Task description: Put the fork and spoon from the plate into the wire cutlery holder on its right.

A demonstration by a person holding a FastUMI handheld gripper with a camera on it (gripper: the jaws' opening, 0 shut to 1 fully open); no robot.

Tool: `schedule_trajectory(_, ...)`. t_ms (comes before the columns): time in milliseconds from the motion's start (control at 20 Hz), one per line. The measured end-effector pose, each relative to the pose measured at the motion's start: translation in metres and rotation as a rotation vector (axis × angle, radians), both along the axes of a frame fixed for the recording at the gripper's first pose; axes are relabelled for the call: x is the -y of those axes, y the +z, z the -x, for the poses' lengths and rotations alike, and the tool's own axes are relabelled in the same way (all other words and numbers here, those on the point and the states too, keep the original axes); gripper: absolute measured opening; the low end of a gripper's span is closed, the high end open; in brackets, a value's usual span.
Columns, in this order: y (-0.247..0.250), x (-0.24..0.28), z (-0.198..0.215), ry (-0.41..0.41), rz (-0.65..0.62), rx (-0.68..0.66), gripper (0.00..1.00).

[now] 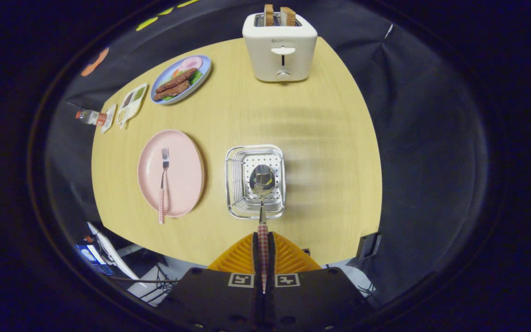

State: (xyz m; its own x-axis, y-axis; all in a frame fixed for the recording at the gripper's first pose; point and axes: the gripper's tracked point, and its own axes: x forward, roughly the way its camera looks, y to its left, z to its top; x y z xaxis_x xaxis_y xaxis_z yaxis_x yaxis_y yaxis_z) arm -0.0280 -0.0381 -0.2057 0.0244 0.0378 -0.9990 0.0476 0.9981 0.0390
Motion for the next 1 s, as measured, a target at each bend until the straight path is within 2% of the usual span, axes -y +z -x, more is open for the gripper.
schedule_trajectory(350,-0.012,-0.003,-0.009,-0.040,-0.020,-0.066,0.05)
schedule_trajectory(650,-0.005,-0.002,-0.034,-0.082,-0.045,0.038,0.14)
schedule_trajectory(700,-0.002,-0.001,-0.038,-0.069,-0.046,0.077,0.28)
schedule_trajectory(1000,0.040,-0.009,-0.069,0.047,-0.011,0.380,0.79)
